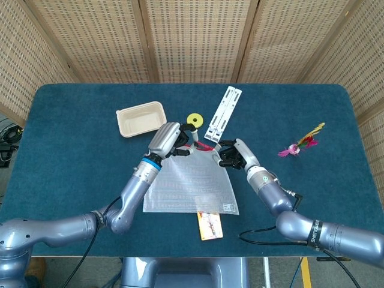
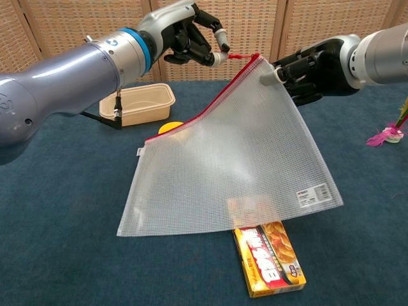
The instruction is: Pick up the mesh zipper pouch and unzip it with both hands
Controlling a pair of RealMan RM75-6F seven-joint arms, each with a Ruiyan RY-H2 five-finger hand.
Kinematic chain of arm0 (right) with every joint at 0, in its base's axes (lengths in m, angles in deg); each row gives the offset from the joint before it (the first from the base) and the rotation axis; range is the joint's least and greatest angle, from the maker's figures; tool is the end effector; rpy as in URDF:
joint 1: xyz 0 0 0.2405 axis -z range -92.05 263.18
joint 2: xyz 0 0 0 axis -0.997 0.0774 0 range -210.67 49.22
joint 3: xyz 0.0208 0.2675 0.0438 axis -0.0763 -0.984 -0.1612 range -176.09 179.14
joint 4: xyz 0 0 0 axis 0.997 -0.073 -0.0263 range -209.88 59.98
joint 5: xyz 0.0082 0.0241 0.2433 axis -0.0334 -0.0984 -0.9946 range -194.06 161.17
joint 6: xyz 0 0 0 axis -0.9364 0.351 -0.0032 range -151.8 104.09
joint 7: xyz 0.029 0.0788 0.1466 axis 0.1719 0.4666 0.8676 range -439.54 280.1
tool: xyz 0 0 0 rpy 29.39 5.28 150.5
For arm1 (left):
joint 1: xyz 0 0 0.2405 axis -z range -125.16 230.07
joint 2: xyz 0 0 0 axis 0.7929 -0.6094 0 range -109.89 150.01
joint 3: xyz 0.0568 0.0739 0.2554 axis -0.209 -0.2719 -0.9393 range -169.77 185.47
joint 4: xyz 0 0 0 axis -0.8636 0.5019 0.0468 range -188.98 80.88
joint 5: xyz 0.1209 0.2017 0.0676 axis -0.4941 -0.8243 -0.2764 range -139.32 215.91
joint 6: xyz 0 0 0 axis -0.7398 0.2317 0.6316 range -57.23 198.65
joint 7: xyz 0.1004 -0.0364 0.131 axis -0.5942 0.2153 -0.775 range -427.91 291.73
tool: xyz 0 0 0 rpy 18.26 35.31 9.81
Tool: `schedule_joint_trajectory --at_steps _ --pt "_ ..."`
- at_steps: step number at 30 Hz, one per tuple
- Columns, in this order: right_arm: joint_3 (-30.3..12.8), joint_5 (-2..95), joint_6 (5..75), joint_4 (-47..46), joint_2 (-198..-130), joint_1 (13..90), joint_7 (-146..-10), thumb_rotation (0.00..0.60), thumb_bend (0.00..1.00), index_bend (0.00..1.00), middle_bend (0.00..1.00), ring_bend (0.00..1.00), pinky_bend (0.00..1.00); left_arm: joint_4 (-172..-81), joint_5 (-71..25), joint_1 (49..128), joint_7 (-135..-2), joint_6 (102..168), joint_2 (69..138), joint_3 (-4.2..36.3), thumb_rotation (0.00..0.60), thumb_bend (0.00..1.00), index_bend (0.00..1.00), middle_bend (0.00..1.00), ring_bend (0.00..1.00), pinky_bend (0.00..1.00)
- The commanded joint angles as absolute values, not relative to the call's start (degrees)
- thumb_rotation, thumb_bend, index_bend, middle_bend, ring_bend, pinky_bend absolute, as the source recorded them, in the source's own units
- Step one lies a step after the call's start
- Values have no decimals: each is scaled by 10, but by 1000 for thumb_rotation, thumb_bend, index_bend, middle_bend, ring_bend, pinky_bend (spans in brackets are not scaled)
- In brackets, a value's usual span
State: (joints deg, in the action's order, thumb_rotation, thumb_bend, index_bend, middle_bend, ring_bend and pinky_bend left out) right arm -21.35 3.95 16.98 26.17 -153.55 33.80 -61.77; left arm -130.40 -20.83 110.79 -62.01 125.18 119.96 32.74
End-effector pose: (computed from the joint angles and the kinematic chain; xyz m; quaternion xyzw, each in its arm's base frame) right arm -0.0950 -0.4200 0.0046 0.3896 -0.7857 0.4376 0.1982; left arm 0.0081 0.4447 -0.0660 -0.5993 -0.5010 -0.5727 0.2487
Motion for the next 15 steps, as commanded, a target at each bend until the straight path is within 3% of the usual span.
schedule_joint_trajectory --at_steps 1,15 --pt "-228 50 155 266 -1530 350 -598 600 757 719 925 983 1000 -1298 -207 1103 -612 1243 1193 325 600 962 919 1000 967 1000" --pt "-274 81 121 280 -1514 377 -536 600 783 742 930 985 1000 -1269 -215 1091 -582 1221 1180 318 600 963 919 1000 967 1000"
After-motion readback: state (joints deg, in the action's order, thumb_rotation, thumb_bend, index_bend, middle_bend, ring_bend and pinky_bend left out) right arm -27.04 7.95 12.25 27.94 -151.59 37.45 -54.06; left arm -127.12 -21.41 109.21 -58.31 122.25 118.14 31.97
